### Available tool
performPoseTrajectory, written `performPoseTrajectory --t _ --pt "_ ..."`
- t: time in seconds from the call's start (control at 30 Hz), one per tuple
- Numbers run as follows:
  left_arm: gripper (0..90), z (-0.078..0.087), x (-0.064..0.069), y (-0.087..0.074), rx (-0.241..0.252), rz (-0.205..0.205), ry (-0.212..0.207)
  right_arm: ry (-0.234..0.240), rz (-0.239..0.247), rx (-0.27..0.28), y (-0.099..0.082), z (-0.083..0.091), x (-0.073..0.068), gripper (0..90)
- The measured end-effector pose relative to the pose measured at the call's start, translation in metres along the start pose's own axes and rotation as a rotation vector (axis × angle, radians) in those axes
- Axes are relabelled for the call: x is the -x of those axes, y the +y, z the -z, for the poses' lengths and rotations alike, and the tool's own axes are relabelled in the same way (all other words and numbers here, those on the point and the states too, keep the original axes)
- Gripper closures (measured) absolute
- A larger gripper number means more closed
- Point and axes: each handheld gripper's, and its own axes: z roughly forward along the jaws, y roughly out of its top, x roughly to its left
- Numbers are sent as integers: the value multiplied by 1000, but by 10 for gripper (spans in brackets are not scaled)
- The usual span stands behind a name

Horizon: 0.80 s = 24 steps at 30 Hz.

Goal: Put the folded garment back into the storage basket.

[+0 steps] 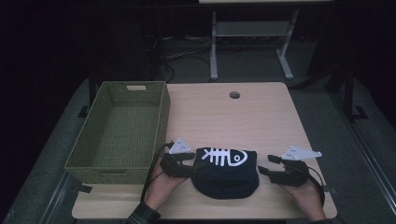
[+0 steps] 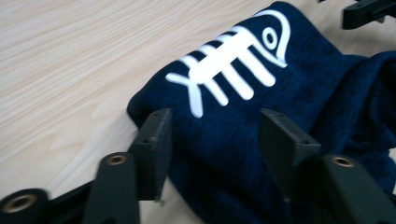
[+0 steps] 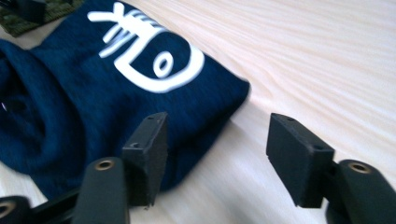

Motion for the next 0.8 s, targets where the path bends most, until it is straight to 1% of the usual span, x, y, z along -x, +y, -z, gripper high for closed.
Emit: performPoseTrajectory --t 0.03,0.1,0.17,0.27,0.37,0.4,0.43,0.47,0.5,0.53,0.57,0.6,0.63,0.7,0.77,0.8 --pt "398 0 1 -1 -4 -5 3 -8 -5 2 -3 2 1 332" --pt "353 0 2 -1 -8 -9 8 -21 -29 -7 -11 6 5 290" --pt "330 0 3 -2 -1 1 20 -34 -36 -16 -17 8 7 257" --pt "300 0 2 -2 0 4 27 -59 -67 -49 -27 9 12 182" --pt "290 -2 2 -2 -4 8 35 -81 -84 -71 -35 9 15 165" --pt "284 -2 2 -2 -4 8 35 -81 -84 -71 -35 9 15 165" --pt "278 -4 1 -2 -6 9 35 -98 -91 -80 -38 7 18 142" --pt "275 -7 0 -2 -7 19 39 -103 -94 -83 -38 6 19 140" --pt "266 -7 0 -2 -7 19 39 -103 -94 -83 -38 6 19 140" --pt "256 -10 -1 -3 -15 18 40 -118 -89 -96 -40 3 19 136" --pt "248 -10 -1 -3 -15 18 40 -118 -89 -96 -40 3 19 136" --pt "233 -14 -1 -3 -26 18 46 -128 -86 -111 -41 0 19 132" --pt "225 -16 -2 -3 -30 23 48 -137 -81 -114 -41 -1 19 130" --pt "193 -22 -3 -5 -42 33 56 -143 -70 -111 -42 -2 19 130" --pt "181 -25 -5 -6 -47 45 49 -147 -64 -107 -43 -2 19 127" --pt "177 -27 -5 -7 -52 42 51 -147 -61 -107 -43 -2 18 124"
